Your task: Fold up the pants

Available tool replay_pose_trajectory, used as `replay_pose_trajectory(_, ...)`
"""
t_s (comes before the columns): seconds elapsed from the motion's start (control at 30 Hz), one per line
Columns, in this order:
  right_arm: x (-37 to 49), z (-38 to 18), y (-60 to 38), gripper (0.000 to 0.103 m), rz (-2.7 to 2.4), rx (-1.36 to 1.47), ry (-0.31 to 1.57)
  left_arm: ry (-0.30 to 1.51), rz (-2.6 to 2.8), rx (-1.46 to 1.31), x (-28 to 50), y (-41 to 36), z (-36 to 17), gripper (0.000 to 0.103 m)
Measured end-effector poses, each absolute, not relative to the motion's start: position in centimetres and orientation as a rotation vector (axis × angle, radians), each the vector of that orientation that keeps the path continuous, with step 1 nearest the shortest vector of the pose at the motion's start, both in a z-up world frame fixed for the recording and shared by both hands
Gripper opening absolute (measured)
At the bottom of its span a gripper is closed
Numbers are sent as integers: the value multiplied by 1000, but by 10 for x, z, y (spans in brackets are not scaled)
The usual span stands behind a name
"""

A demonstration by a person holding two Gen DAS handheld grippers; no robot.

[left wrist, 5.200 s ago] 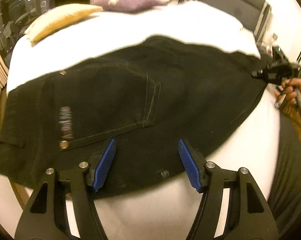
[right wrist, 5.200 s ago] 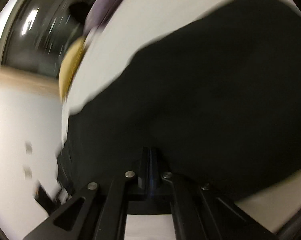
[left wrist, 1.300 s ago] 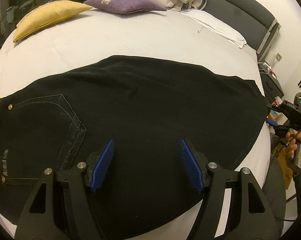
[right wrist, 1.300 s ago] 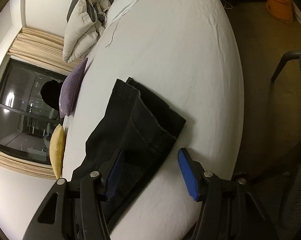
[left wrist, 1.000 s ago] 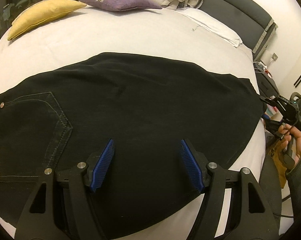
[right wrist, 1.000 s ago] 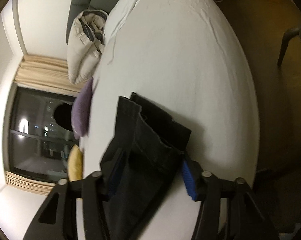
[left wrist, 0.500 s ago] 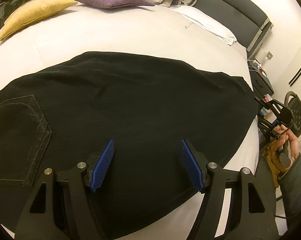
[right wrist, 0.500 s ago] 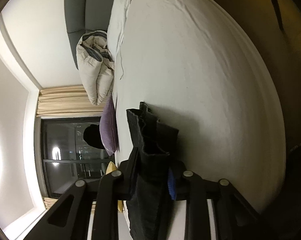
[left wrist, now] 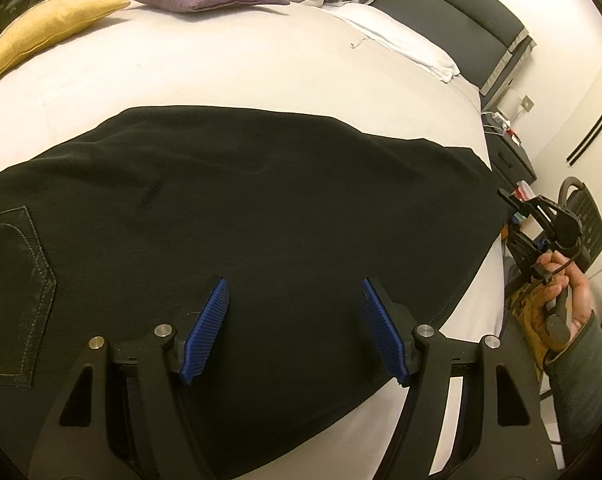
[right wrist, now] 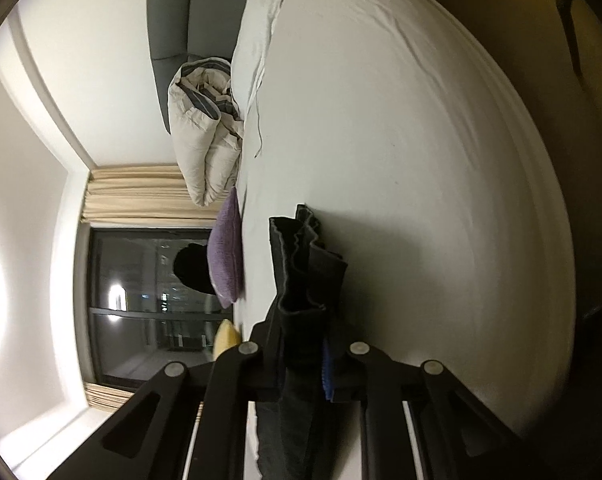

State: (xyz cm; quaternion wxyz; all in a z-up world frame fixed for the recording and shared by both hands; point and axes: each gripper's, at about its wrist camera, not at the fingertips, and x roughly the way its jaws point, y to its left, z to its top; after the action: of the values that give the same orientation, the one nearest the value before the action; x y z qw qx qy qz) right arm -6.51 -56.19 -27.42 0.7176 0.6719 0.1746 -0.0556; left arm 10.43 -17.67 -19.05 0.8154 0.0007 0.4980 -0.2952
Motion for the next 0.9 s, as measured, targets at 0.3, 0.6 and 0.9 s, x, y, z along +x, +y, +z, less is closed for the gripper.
replay_pose_trajectory(0.3,-53,-253,-556,14,-183,1334,460,1082,-697,-85,132,-226,-192,67)
replay_pose_trajectory(0.6,-27,-189,-510,14,-173,948,546,1135,-731,-212,158,-246,-209,67)
replay_pose_trajectory(0.9,20,-147,-338,14,83,209,710,1236,-796,-693,193,-205,-218,79)
